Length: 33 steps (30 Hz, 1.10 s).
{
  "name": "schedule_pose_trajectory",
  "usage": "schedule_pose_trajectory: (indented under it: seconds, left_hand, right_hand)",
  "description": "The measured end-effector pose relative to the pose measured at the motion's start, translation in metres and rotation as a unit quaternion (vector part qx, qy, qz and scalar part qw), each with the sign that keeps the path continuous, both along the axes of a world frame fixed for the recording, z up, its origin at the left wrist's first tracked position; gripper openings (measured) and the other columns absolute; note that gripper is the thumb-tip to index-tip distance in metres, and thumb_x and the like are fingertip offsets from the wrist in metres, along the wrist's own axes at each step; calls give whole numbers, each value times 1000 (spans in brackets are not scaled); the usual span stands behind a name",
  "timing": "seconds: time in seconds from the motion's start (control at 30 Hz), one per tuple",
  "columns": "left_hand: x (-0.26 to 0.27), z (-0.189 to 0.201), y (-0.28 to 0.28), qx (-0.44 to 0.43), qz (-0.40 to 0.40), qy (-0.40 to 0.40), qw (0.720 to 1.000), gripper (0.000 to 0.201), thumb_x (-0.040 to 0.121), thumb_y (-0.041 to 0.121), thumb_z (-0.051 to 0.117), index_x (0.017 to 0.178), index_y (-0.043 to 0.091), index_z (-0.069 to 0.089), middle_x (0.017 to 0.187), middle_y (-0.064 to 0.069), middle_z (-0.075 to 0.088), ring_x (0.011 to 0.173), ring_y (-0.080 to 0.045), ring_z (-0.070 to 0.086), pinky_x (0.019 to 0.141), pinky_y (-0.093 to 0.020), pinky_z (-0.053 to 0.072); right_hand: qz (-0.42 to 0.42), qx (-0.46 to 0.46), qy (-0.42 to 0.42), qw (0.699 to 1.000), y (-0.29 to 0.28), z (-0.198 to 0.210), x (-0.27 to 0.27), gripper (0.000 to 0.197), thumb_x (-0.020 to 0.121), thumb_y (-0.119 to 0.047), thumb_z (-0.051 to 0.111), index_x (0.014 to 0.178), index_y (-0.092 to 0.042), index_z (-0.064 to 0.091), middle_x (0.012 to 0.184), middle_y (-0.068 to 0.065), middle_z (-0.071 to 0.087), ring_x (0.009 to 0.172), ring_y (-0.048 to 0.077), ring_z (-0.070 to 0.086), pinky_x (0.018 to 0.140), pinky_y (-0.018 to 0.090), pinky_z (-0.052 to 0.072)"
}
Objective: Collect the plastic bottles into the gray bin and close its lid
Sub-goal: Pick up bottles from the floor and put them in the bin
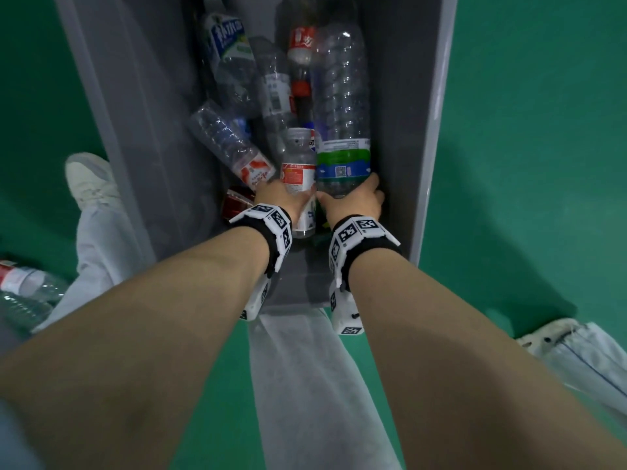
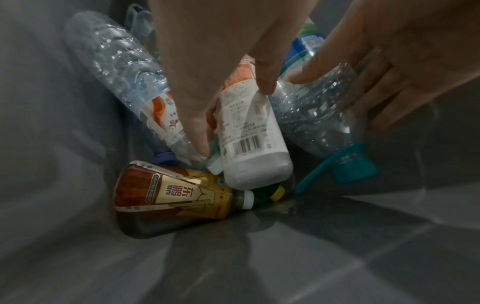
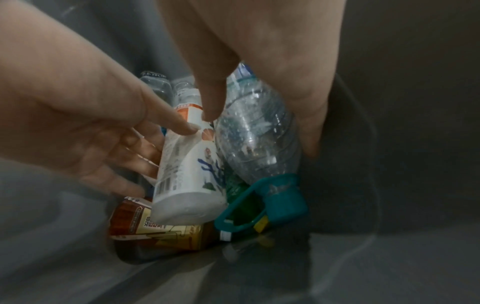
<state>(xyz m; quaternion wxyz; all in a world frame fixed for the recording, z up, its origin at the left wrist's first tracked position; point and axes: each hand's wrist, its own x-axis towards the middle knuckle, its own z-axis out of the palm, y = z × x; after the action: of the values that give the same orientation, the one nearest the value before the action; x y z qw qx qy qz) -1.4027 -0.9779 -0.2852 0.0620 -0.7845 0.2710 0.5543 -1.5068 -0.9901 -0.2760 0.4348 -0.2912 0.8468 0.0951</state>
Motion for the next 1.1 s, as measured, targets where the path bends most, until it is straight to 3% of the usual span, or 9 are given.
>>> schedule_pose_trajectory:
  seconds: [0.13,0.23,0.3,0.53,0.7,0.83,0.93,1.1]
  left_hand:
    - [3,11,3,11,-19,4,1000,37,92,31,56,119,6,62,119,-13,65,106,-30,62,96,-39,49]
    - [5,23,4,29,-37,3,999,31,92,26,54,115,6,63,116,-13,66,102,-29,63,89,-34,51]
    - [6,32,5,28,-40,0,999,30,92,24,53,112,5,64,114,-14,66,101,-29,63,85,-32,50]
    - [3,75,14,10,-27,5,1000,31,92,25,51,110,3,64,113,-16,65,104,-33,61,94,-42,49]
    - [12,101,33,-3,20,17,1000,29,92,24,52,111,6,65,114,-13,65,105,-31,60,91,-35,48]
    - [36,124,54,-15,72,23,997,29,93,23,52,110,3,66,114,-14,66,107,-31,60,95,-37,48]
    - [67,136,72,-36,126,25,991,24,91,22,54,106,6,66,113,-10,66,105,-29,60,87,-28,45]
    - [133,143,109,-59,166,22,984,23,91,22,55,105,10,67,112,-9,67,104,-27,61,83,-26,44]
  right_hand:
    - [-5,13,-5,1000,2,8,-2,90,75,-33,76,146,-16,24,136,14,40,124,33,47,97,39,44]
    - [1,6,-7,1000,6,19,-4,77,77,-27,72,141,-15,31,132,14,43,119,33,50,94,37,45]
    - [12,6,-16,1000,9,28,-5,69,79,-23,69,138,-14,35,131,15,44,118,34,50,94,37,44]
    - [86,22,-45,995,24,67,-8,51,87,-20,60,134,-9,42,131,15,45,116,32,52,87,31,44]
    - [137,29,-64,988,32,97,7,43,91,-23,54,132,-14,49,132,12,51,117,29,54,86,30,43]
    - [160,23,-80,984,42,122,40,37,92,-24,52,128,-16,54,128,10,57,113,26,57,80,26,40]
    - [186,11,-88,979,51,139,76,33,93,-23,51,125,-15,56,125,12,58,111,28,57,80,26,40]
    - [262,-12,-99,960,78,152,150,25,95,-21,48,114,-13,62,115,12,64,100,27,60,82,27,44]
